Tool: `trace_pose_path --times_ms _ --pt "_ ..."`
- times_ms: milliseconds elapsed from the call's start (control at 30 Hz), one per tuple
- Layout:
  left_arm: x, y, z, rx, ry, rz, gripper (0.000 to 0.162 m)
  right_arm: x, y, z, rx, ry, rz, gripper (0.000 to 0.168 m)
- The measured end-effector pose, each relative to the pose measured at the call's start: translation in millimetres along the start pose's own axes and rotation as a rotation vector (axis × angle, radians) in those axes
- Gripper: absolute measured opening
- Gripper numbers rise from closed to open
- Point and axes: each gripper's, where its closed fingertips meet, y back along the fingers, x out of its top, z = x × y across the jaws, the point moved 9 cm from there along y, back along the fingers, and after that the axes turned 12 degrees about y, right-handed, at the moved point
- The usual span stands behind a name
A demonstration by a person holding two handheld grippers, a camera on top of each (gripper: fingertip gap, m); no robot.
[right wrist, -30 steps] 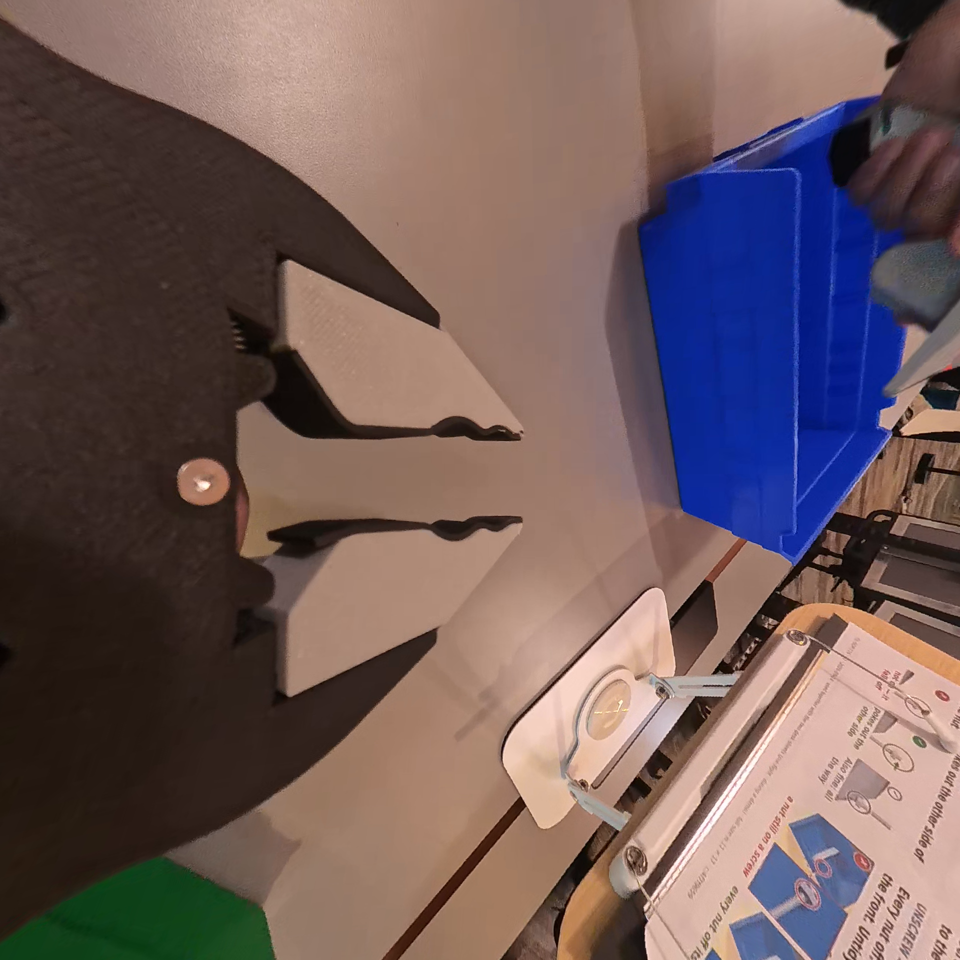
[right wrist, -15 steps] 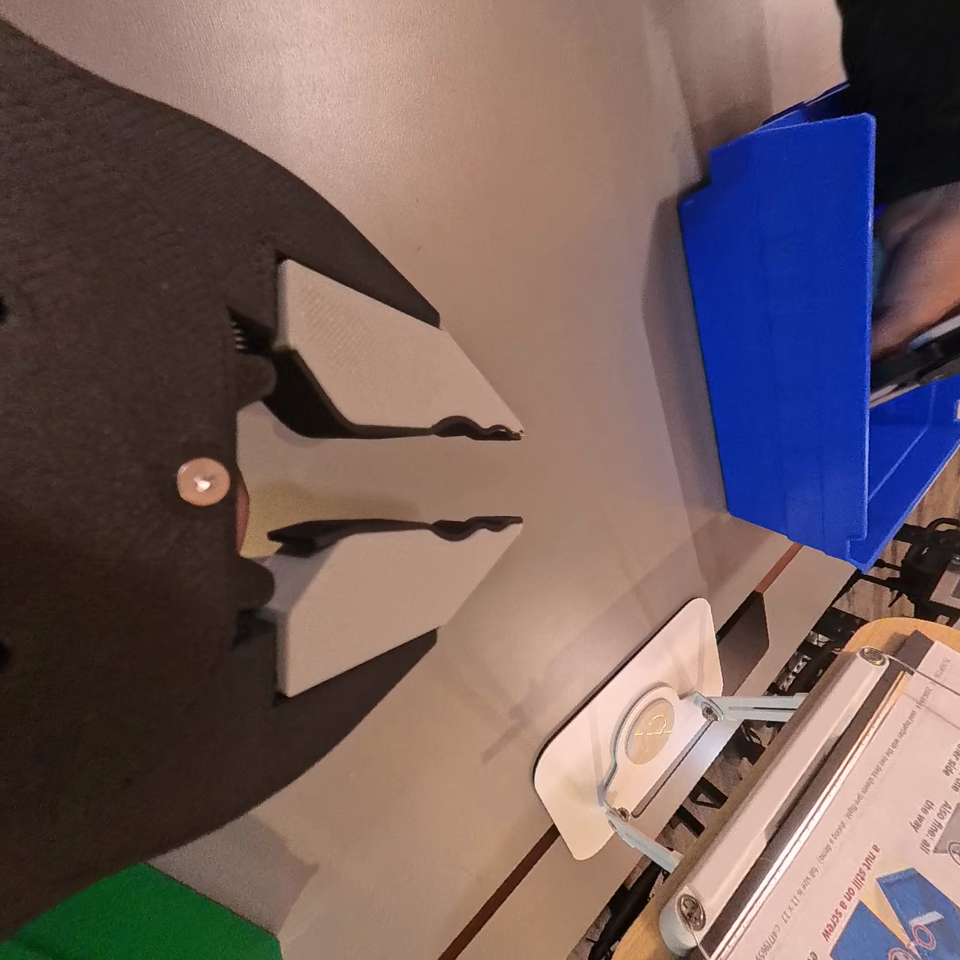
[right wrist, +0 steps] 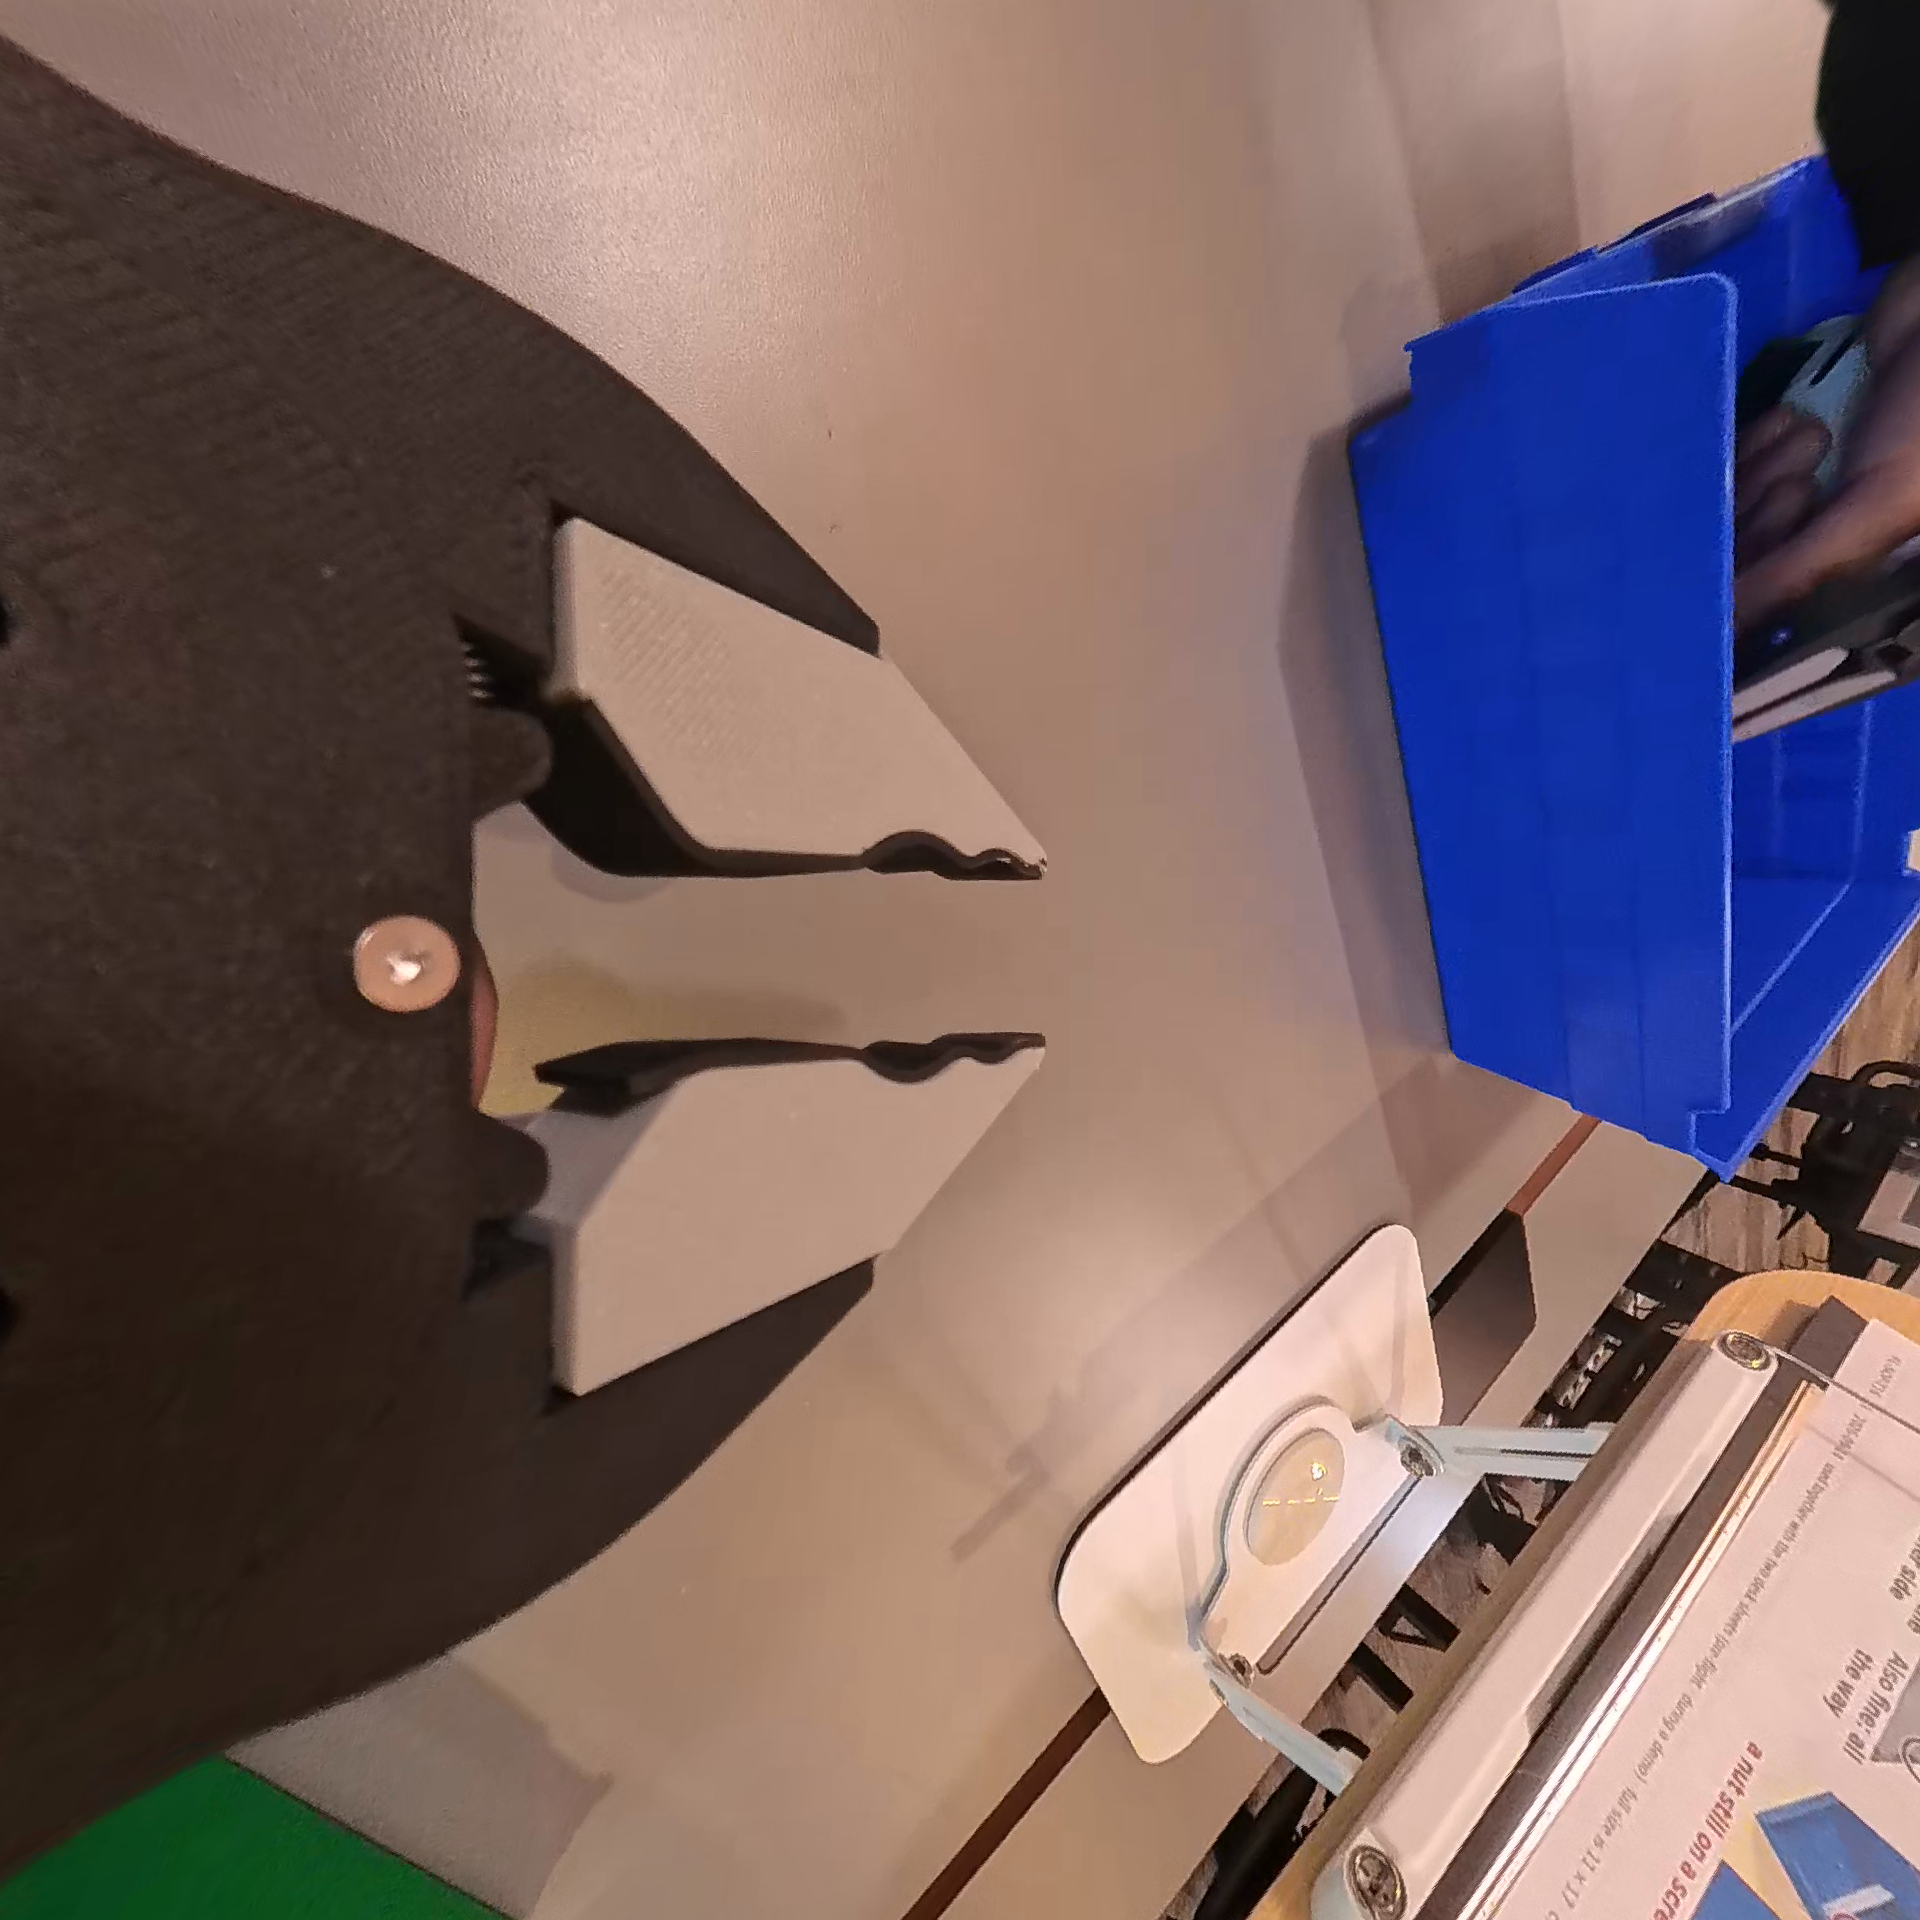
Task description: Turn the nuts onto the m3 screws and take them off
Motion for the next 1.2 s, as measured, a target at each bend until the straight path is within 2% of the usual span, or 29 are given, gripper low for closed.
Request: trace_pose_path --times_ms 300,700,967,1200 --pt "-7.0 6.5 -1.1 0.062 -0.001 -0.025 0.012 2.3 3.6 0.8 -0.011 0.011 0.010 0.026" --pt "-9.1 19.2 -3.1 0.096 0.076 0.047 0.017 7.1 9.5 1.3 -0.024 0.019 0.033 0.026" --pt "-9.6 15.5 -7.9 0.123 0.126 -0.008 0.016 8.7 11.1 1.4 -0.027 0.022 0.039 0.026" --pt "-9.8 8.0 -10.9 0.112 0.174 -0.059 0.003 9.3 12.7 2.0 -0.027 0.019 0.045 0.026"
